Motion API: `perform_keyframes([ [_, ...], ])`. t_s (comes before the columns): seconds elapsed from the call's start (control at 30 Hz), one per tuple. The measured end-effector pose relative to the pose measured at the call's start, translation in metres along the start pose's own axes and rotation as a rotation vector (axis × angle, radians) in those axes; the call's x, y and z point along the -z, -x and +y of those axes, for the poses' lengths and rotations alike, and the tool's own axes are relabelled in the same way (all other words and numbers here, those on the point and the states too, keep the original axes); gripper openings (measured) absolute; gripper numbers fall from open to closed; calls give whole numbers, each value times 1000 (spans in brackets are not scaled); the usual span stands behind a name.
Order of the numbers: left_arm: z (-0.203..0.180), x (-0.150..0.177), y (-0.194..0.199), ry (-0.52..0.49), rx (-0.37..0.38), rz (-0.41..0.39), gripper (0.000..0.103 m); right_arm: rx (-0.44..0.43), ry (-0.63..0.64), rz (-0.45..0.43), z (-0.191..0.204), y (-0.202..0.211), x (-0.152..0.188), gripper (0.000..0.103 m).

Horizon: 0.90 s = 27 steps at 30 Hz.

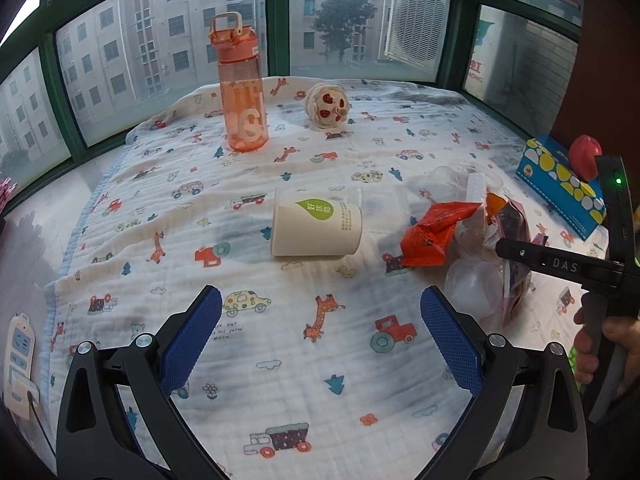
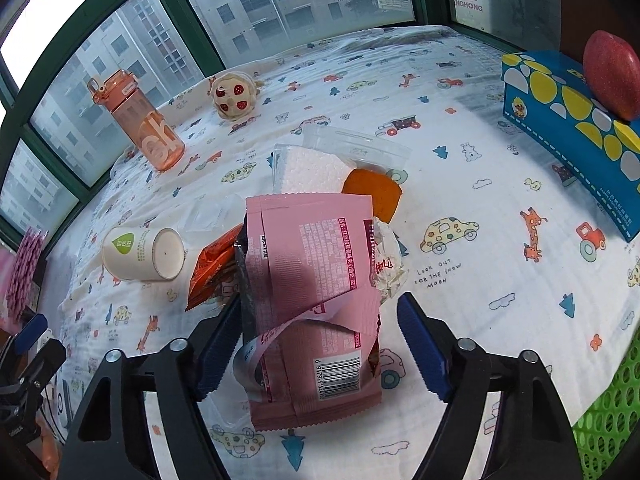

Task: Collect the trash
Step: 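Grasp the pink snack wrapper with the right gripper while the left gripper grasps the clear plastic lid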

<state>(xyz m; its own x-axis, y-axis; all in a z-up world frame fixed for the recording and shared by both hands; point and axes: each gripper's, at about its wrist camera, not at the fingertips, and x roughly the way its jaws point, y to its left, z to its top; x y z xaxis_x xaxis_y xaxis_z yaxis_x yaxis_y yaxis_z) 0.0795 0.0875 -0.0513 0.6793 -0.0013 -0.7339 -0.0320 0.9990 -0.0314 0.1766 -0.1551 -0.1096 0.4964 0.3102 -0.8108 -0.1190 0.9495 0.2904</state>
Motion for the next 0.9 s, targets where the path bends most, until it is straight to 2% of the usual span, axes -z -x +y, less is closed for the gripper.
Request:
perform_keyframes([
  [0.07,-8,1,-1,-25,28,1,98,-11,-8,1,-2,0,0,60],
  [0.17,-20,3,-3,-67,68,4,97,-19,-14,-10,-5,6,1,57],
  [0.37,-52,8,-10,-152,169,20,95,-29,-22,-66,-13,35,6,55],
  [0.5,-79,9,-19,-208,239,39,89,-34,-33,-111,-22,62,10,55],
  [0.7,-114,7,-38,-283,256,69,83,-33,-63,-167,-41,99,21,55],
  [0.9,-128,6,-59,-307,224,106,75,-25,-90,-191,-57,117,32,55],
])
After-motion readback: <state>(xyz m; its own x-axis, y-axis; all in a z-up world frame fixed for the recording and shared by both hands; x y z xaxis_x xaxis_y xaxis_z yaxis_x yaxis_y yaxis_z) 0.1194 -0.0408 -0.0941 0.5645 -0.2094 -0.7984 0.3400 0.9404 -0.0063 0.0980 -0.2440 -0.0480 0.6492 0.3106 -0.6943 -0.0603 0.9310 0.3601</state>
